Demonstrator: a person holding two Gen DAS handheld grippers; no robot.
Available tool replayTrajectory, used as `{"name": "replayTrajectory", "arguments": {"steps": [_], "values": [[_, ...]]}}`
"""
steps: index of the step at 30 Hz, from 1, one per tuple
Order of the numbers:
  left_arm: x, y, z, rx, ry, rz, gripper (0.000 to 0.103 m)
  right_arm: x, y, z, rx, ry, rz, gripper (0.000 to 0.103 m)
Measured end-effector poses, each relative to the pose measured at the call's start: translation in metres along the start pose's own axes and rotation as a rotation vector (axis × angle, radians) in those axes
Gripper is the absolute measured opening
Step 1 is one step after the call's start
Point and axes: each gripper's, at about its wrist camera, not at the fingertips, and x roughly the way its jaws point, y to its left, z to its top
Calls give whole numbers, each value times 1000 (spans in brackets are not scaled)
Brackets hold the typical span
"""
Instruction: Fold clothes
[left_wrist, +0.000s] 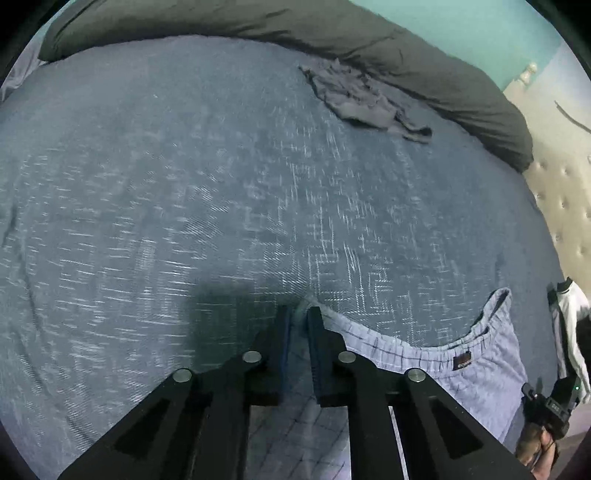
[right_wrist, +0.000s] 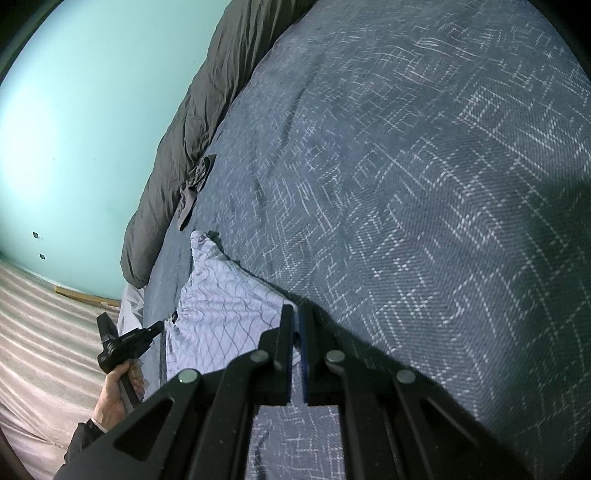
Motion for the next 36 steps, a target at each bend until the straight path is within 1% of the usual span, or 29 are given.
{"name": "replayTrajectory", "arguments": {"steps": [4, 5, 6, 10, 11, 12, 14, 17, 24, 31, 34, 35, 36], "values": [[-32, 19, -13, -42, -18, -15, 22, -3, -1, 0, 8, -2, 8, 3], [-39, 22, -19, -46, -19, -11, 27, -4, -1, -1, 9, -3, 11, 3], [-46, 25, -26, -46, -16, -3, 29, -4, -1, -1, 12, -3, 14, 3], [-69, 41, -59, -62, -27, 7, 32, -6, -1, -2, 27, -5, 32, 3], [-75, 46, -67, -70, -31, 5, 34, -6, 0, -3, 26, -5, 32, 3], [-81, 52, -78, -89, -37, -5, 38, -6, 0, -4, 25, -4, 33, 3], [-91, 64, -99, -115, -42, -17, 42, -6, 2, -5, 21, -4, 37, 3], [-98, 76, -127, -135, -21, -16, 42, -8, 6, -6, 10, -12, 38, 3], [-104, 101, -168, -217, -16, 5, 42, -8, 9, -8, 4, -20, 39, 3], [-96, 106, -181, -250, -35, -1, 42, -6, 8, -7, 6, -20, 42, 3], [-95, 103, -183, -227, -40, 4, 41, -4, 7, -6, 11, -20, 42, 3], [-94, 101, -184, -216, -40, 5, 40, -4, 7, -5, 11, -19, 41, 3], [-93, 99, -185, -205, -40, 8, 34, -3, 7, -5, 12, -18, 40, 3]]}}
